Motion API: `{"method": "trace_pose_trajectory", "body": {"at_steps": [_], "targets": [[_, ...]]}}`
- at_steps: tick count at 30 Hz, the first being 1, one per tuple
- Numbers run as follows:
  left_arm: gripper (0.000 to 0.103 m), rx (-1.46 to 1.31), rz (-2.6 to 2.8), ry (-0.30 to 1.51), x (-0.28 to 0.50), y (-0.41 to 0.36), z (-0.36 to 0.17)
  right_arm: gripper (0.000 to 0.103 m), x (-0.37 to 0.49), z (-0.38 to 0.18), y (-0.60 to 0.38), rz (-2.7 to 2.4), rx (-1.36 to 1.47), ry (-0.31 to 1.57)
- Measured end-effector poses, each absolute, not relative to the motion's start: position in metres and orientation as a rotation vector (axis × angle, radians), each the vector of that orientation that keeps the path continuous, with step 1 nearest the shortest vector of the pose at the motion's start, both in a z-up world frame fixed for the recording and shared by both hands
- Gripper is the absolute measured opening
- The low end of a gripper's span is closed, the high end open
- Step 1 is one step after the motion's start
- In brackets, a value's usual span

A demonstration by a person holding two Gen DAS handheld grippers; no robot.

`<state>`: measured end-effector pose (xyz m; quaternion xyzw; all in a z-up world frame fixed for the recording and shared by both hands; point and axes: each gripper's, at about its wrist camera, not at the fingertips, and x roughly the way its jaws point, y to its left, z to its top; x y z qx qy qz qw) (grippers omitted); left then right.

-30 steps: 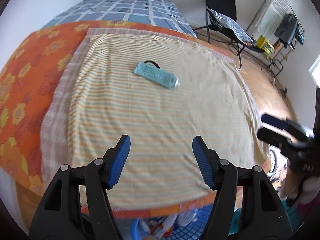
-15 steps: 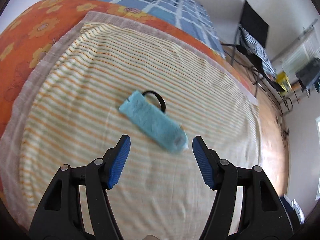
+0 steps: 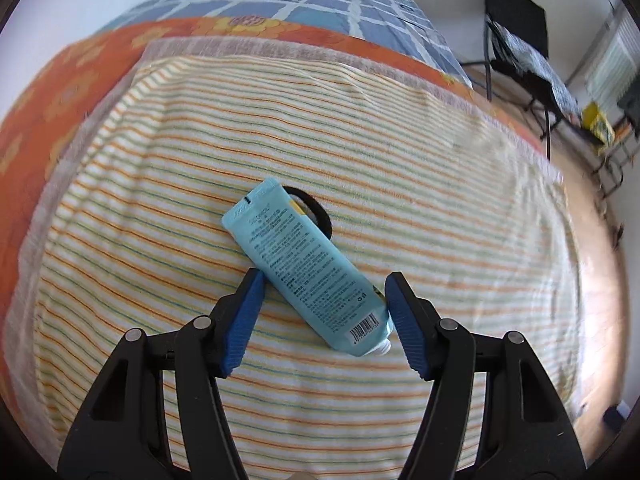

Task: Collect trash
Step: 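Grasp the light-blue tube with the left tool while the right tool grasps the black hair tie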

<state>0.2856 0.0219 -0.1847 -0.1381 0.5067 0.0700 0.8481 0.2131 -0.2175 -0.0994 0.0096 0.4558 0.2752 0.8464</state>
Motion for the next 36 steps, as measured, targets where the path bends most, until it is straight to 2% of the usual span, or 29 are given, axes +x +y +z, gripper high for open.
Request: {"method": "trace_pose_trajectory", "body": {"at_steps": [3,5,7,10,17,19,23,25,27,30,32,33,36], "targets": [[0.064,-0.227,0.127,1.066,0.274,0.019,-0.187,0.066,0.216,-0.102,-0.216,0.576,0.022,0.966],[0.059,-0.21,0.115,1.062,0.266,0.023,-0.187,0.067,0.218,-0.103,-0.216,0.575,0.03,0.971],[0.049,-0.205,0.111,1.064,0.26,0.03,-0.186,0.067,0.219,-0.103,-0.215,0.574,0.029,0.971],[0.043,-0.207,0.101,1.075,0.255,0.041,-0.184,0.066,0.222,-0.106,-0.212,0.578,0.018,0.97],[0.036,-0.234,0.107,1.077,0.248,0.07,-0.181,0.066,0.25,-0.114,-0.187,0.625,0.029,0.967],[0.02,-0.251,0.112,1.084,0.246,0.08,-0.183,0.066,0.259,-0.115,-0.174,0.651,0.022,0.956],[0.023,-0.294,0.081,1.075,0.245,0.092,-0.18,0.066,0.283,-0.119,-0.147,0.707,0.048,0.966],[0.043,-0.335,0.05,1.08,0.249,0.095,-0.179,0.066,0.296,-0.123,-0.136,0.712,0.083,0.983],[0.051,-0.347,0.037,1.077,0.255,0.095,-0.178,0.066,0.309,-0.129,-0.124,0.728,0.116,1.003],[0.05,-0.304,0.036,1.083,0.262,0.09,-0.181,0.066,0.322,-0.137,-0.111,0.734,0.142,1.027],[0.045,-0.252,0.046,1.088,0.264,0.085,-0.185,0.066,0.33,-0.144,-0.1,0.736,0.158,1.042],[0.037,-0.218,0.055,1.084,0.264,0.082,-0.185,0.064,0.333,-0.146,-0.098,0.736,0.164,1.048],[0.037,-0.211,0.043,1.078,0.26,0.088,-0.186,0.058,0.345,-0.159,-0.083,0.736,0.188,1.081]]}}
